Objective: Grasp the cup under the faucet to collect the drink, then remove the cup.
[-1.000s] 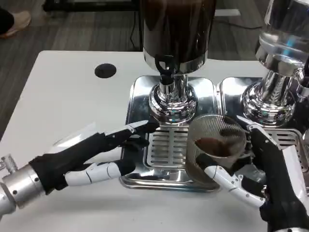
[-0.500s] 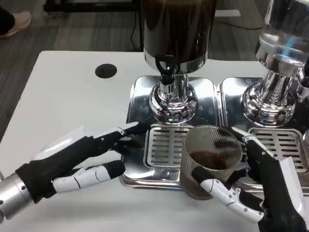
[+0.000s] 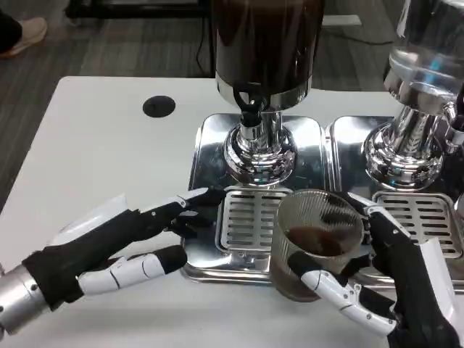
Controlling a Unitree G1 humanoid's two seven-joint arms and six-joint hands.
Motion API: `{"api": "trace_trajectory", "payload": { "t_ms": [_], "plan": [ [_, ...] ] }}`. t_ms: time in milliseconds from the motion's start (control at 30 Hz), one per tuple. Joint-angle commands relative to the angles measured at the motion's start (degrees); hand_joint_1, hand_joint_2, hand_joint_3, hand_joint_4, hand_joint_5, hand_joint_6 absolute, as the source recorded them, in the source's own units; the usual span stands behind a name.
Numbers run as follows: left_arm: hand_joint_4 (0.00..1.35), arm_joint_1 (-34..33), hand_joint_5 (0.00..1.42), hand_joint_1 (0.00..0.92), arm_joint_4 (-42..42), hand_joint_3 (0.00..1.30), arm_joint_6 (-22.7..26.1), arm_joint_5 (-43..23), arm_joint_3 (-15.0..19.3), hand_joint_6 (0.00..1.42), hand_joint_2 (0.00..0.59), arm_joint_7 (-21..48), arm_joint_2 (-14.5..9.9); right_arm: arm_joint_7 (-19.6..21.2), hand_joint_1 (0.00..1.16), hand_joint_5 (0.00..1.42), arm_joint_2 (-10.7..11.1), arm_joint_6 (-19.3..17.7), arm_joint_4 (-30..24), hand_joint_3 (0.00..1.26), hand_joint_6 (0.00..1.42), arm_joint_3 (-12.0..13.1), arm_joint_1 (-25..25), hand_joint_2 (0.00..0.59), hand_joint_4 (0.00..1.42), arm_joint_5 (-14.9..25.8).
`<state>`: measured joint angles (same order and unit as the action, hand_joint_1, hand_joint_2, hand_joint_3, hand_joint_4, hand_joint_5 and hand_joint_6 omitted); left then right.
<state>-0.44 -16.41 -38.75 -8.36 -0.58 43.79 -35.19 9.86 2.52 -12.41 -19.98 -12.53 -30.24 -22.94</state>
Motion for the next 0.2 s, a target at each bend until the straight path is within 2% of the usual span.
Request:
{"api": "trace_trajectory", "payload": {
  "t_ms": [33, 200],
  "plan": [
    [0.09, 0.6, 0.19, 0.000, 0.2, 0.11, 0.4, 0.1, 0.5, 0.28, 0.120, 0.6, -0.9, 0.5, 0.69, 0.69, -0.5, -2.0, -1.5, 0.41, 0.79, -0.1, 0.5, 0.226, 0.57, 1.0],
    [0.09, 0.4, 0.19, 0.000, 0.0, 0.11, 0.4, 0.1, 0.5, 0.28, 0.120, 0.6, -0.8, 0.3, 0.69, 0.69, -0.4, -1.8, -1.8, 0.41, 0.79, -0.1, 0.4, 0.226, 0.57, 1.0]
  ]
}}
